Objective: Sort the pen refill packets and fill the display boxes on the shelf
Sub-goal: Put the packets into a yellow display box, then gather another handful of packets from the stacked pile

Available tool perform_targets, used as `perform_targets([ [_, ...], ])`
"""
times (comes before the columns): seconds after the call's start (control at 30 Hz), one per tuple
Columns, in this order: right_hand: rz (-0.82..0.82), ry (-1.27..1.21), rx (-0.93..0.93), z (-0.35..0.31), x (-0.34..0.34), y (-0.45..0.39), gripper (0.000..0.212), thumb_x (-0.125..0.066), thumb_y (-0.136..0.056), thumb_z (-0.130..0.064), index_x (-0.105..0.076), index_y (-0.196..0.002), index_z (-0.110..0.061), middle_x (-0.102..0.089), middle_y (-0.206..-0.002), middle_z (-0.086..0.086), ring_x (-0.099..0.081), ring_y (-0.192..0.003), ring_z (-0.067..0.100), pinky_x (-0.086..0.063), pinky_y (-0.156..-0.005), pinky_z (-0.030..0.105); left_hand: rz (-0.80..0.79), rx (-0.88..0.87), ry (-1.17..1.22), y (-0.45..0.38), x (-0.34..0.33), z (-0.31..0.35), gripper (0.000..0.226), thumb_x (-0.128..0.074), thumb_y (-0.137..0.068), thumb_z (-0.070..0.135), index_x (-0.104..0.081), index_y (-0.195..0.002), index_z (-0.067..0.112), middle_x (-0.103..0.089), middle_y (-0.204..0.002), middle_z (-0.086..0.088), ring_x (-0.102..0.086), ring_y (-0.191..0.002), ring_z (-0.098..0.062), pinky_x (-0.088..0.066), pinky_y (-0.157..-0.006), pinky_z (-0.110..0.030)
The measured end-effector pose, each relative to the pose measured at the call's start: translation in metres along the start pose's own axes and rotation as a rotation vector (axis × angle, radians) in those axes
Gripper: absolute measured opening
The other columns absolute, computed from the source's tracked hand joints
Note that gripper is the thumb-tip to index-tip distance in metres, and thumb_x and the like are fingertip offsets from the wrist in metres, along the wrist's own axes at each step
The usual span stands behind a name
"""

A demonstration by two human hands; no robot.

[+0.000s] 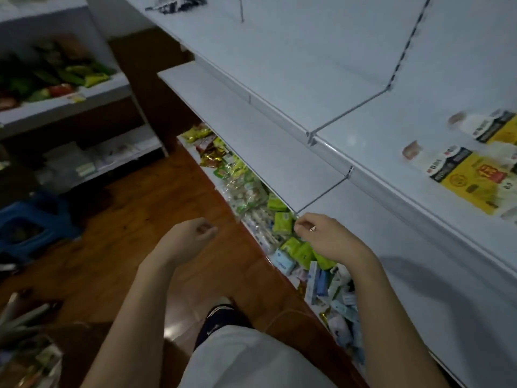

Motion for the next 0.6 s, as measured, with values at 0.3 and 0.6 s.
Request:
perform_targets([
  [0.3, -0.147, 0.201, -0.041, -0.078, -0.058, -0.107, 0.024, -0.053, -0.098, -0.035, -0.061, -0.114, -0.020, -0.064, -0.108, 0.003, -0.061, -0.096, 0.019, -0.051, -0.090, 0.037, -0.015, 0.220, 0.129, -0.019, 0.051, -0.141, 0.044, -0.046, -0.099, 0.052, -0.053, -0.133, 0.025, -0.061, -0.126, 0.001, -0.057, -0.107, -0.017, -0.047, -0.087, -0.030],
  [0.6, -0.263, 0.265, 0.032, -0.202, -0.137, -0.211, 0.021, -0.055, -0.098, -0.037, -0.060, -0.110, -0.022, -0.059, -0.101, -0.007, -0.058, -0.096, 0.014, -0.048, -0.083, 0.032, -0.026, 0.229, 0.249, -0.083, 0.112, -0.240, 0.049, -0.046, -0.100, 0.051, -0.046, -0.142, 0.025, -0.055, -0.136, -0.002, -0.061, -0.097, -0.015, -0.051, -0.076, -0.028],
])
Point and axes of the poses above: each hand's wrist, its own y-axis away from the middle knuckle, its own x-axis out of the back of the hand, z = x × y, the point moved 5 cm from there along -y, towards the middle knuckle
